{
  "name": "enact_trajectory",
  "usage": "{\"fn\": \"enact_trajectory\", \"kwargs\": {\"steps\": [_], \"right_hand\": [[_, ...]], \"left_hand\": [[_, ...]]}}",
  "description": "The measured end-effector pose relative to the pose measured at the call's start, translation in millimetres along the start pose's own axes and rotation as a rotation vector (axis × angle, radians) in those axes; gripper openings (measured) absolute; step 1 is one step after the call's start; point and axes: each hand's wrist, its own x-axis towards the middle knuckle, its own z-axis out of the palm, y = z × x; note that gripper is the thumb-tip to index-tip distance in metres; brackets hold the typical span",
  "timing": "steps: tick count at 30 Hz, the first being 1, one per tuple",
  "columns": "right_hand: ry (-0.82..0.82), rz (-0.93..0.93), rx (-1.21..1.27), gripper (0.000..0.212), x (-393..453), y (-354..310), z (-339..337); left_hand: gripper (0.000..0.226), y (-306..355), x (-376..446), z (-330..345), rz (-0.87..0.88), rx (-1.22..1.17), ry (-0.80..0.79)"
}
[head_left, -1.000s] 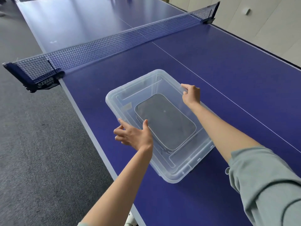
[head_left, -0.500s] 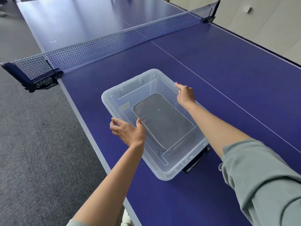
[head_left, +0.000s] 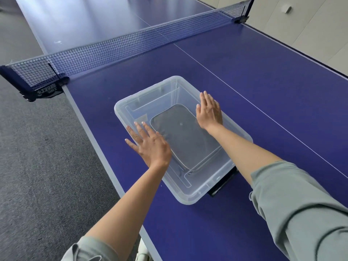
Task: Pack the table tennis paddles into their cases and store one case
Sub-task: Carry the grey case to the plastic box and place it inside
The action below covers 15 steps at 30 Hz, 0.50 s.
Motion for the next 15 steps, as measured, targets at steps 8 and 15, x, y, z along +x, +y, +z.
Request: {"fn": "enact_trajectory", "kwargs": {"steps": [8,15], "right_hand": [[-0.152,-0.167,-0.128,0.055,-32,-18,12],[-0.097,-0.157,-0.130,0.053,-35,-21,8]], "left_hand": [[0.057,2,0,-3,-0.014,0.035,-0.025],[0.067,17,17,3,0.498,0.076,-0.112]]}}
